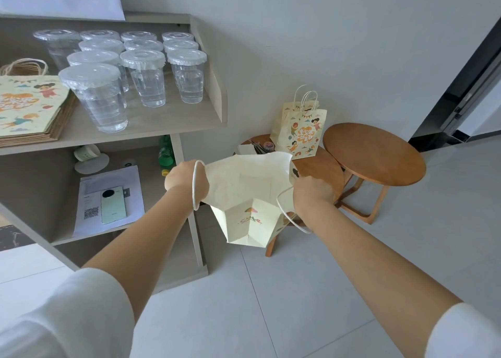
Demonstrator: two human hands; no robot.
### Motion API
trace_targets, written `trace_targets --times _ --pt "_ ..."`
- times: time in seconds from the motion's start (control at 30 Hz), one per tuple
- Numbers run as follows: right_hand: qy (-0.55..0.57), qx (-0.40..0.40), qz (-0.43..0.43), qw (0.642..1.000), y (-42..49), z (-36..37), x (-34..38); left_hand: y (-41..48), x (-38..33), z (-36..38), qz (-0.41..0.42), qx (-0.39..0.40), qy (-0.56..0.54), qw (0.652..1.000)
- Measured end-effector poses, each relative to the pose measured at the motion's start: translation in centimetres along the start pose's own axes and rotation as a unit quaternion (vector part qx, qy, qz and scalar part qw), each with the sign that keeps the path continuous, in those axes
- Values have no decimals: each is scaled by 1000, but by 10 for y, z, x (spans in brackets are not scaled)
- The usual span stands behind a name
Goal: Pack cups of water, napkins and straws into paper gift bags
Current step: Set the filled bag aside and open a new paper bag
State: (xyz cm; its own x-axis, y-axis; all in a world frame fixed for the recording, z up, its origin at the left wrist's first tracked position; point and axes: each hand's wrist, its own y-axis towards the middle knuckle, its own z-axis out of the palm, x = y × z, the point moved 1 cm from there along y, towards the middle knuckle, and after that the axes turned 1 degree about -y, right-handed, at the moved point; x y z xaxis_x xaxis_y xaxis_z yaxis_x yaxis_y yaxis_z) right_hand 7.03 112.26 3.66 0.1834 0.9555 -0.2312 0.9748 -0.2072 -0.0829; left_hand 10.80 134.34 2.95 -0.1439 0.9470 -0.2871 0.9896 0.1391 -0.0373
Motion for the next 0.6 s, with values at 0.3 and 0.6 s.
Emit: trace_targets --times 0.3,0.6 --pt "34 -14 -14 999 -4 18 -2 -6 -18 27 50 27 54 997" --pt "28 14 -1 999 17 45 -1 8 -24 48 70 65 163 982"
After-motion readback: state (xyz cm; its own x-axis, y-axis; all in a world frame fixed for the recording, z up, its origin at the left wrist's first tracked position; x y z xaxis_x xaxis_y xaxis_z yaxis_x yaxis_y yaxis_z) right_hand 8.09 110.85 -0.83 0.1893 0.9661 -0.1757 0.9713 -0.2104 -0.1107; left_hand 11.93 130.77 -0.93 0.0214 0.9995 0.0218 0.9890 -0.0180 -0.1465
